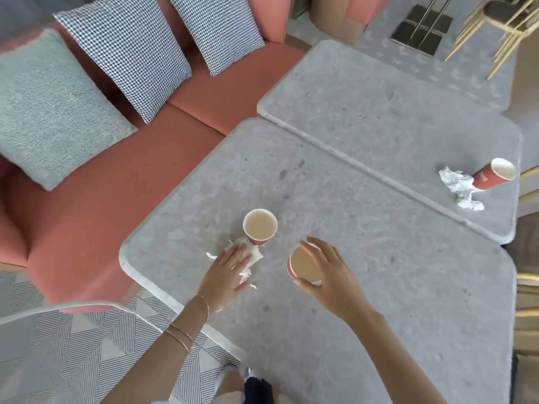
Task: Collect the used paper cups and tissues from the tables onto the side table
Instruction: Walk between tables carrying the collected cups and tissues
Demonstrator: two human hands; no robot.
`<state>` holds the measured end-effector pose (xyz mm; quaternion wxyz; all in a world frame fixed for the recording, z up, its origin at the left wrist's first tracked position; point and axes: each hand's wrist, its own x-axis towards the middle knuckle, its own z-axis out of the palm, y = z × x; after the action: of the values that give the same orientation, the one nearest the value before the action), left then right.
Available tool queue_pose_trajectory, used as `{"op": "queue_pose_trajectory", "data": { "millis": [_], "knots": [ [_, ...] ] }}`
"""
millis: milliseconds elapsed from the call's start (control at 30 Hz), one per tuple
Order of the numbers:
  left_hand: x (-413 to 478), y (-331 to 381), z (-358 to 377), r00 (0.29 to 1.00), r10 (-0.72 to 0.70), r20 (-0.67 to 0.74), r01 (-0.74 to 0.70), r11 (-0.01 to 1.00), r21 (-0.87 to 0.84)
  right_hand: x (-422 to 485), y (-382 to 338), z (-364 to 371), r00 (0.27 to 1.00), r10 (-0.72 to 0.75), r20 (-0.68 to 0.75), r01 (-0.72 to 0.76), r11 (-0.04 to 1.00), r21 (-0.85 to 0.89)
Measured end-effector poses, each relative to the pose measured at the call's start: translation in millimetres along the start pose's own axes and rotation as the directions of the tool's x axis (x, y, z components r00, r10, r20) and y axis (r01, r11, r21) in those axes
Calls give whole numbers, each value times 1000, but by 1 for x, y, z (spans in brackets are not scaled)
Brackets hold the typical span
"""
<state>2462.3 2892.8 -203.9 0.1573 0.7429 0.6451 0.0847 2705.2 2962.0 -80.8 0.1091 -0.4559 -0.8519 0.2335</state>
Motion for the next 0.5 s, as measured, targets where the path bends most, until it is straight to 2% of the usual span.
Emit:
{"op": "queue_pose_trajectory", "data": {
  "millis": [67,200,333,433,500],
  "knots": [
    [-2,4,-1,999,28,36,-27,999,-19,10,-4,0,1000,-6,7,6,1000,6],
    [-7,13,-5,989,130,-65,-135,988,-79,20,-15,2,1000,3,28,-4,1000,25],
    [-6,2,-2,987,55,-152,-92,965,-247,27,-27,3,1000,22,15,-22,999,37],
    [-2,-7,-14,953,208,-220,-247,954,-172,35,-39,1,998,47,-30,-45,998,51],
    [1,-16,-27,935,241,-259,-281,950,-134,41,-48,-2,996,64,-57,-60,995,74]
  ]
}}
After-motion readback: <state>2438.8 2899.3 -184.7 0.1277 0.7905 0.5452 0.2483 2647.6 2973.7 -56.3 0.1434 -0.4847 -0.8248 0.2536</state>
